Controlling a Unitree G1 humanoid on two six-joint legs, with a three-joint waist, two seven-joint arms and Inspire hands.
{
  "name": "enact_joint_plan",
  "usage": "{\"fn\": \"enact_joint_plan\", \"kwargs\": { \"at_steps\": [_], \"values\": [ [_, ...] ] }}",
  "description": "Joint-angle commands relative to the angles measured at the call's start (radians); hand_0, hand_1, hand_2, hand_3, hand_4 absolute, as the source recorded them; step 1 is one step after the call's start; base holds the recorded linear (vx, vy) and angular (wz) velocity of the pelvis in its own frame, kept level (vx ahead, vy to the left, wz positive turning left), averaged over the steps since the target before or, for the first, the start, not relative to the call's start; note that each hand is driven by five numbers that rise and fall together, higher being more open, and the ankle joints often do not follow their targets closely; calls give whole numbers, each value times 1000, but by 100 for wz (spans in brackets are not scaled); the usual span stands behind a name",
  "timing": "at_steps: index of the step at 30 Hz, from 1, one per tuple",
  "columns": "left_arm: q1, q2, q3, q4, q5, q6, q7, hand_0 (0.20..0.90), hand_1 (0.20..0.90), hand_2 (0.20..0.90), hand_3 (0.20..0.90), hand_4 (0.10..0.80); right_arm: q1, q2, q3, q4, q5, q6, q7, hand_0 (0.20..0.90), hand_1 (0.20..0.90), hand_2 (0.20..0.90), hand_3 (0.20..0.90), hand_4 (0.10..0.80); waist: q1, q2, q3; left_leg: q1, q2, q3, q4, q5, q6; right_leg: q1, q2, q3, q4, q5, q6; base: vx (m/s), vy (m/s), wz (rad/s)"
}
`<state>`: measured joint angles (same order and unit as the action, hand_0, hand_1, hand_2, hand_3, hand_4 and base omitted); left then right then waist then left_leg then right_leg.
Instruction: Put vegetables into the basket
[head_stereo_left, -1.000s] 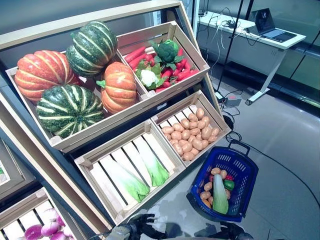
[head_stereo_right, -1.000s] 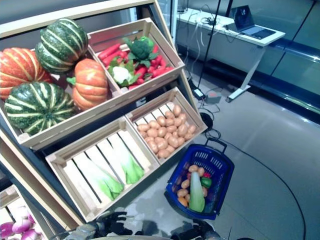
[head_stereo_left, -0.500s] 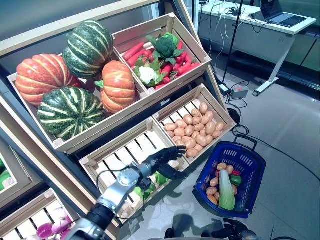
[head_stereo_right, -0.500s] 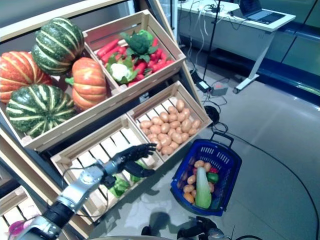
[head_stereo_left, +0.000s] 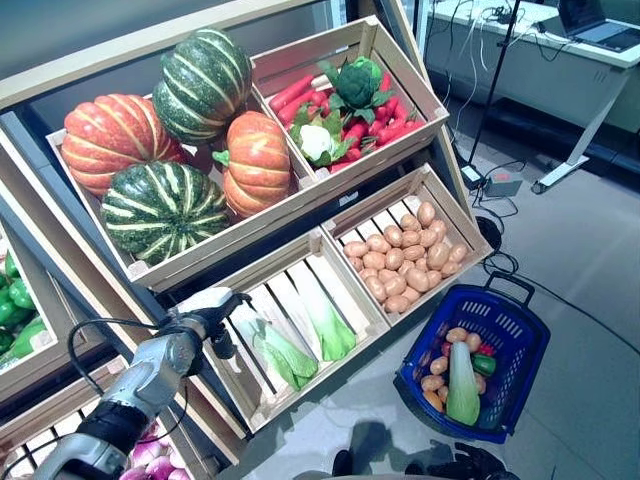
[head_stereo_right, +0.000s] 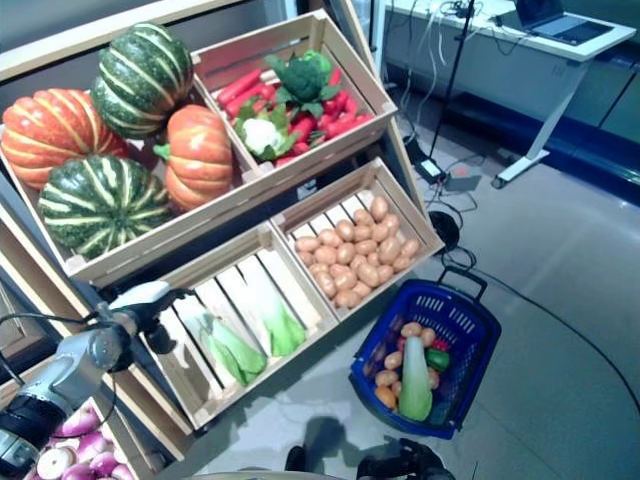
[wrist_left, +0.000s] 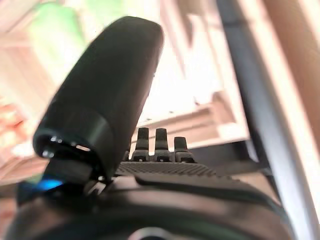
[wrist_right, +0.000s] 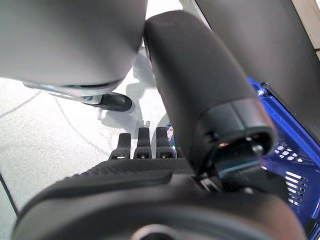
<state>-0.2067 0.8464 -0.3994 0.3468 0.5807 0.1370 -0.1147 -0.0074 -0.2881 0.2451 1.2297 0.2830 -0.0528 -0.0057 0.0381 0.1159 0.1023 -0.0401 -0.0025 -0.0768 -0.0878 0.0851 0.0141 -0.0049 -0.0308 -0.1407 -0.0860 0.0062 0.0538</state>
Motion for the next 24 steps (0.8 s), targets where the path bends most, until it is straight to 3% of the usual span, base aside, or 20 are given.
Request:
{"fn": "enact_joint_plan", "kwargs": {
  "at_steps": [1, 4, 9, 17, 24],
  "values": [
    [-215, 102, 29, 36, 76, -34, 234, 900, 900, 900, 900, 800, -45, -45, 41, 0, -10, -17, 29, 900, 900, 900, 900, 800, -21, -26, 111, -35, -12, -6, 1, -16, -14, -72, -51, 25, 74, 33, -5, -280, -44, 19],
    [-300, 113, -20, 100, 61, -37, 348, 900, 900, 900, 900, 800, -103, -74, 79, -28, 16, 15, 17, 900, 900, 900, 900, 800, -20, -32, 185, -94, -7, -12, 41, 5, -25, -124, -35, 22, 125, 24, -24, -199, -88, 3],
    [-331, 72, -51, 181, 128, -63, 485, 900, 900, 900, 900, 800, -142, -85, 96, -48, 30, 6, 9, 900, 900, 900, 900, 800, -13, -50, 235, -161, -2, -23, 103, 8, -35, -151, -29, 19, 146, 17, -35, -79, -78, -3],
    [-517, -9, -127, 400, 163, -88, 959, 900, 900, 900, 900, 800, -301, -86, 155, -91, 106, -15, -37, 900, 900, 900, 900, 800, -18, -86, 362, -372, 4, -7, 217, 22, -36, -356, -2, 27, 266, 17, -55, -122, -37, -4],
    [-634, -60, -170, 509, 210, -74, 971, 900, 900, 900, 900, 800, -394, -62, 176, -115, 146, 26, -64, 900, 900, 900, 900, 800, -25, -105, 408, -480, -9, 6, 297, 14, -31, -473, -1, 28, 356, 7, -57, -78, 33, 2]
  ]
}}
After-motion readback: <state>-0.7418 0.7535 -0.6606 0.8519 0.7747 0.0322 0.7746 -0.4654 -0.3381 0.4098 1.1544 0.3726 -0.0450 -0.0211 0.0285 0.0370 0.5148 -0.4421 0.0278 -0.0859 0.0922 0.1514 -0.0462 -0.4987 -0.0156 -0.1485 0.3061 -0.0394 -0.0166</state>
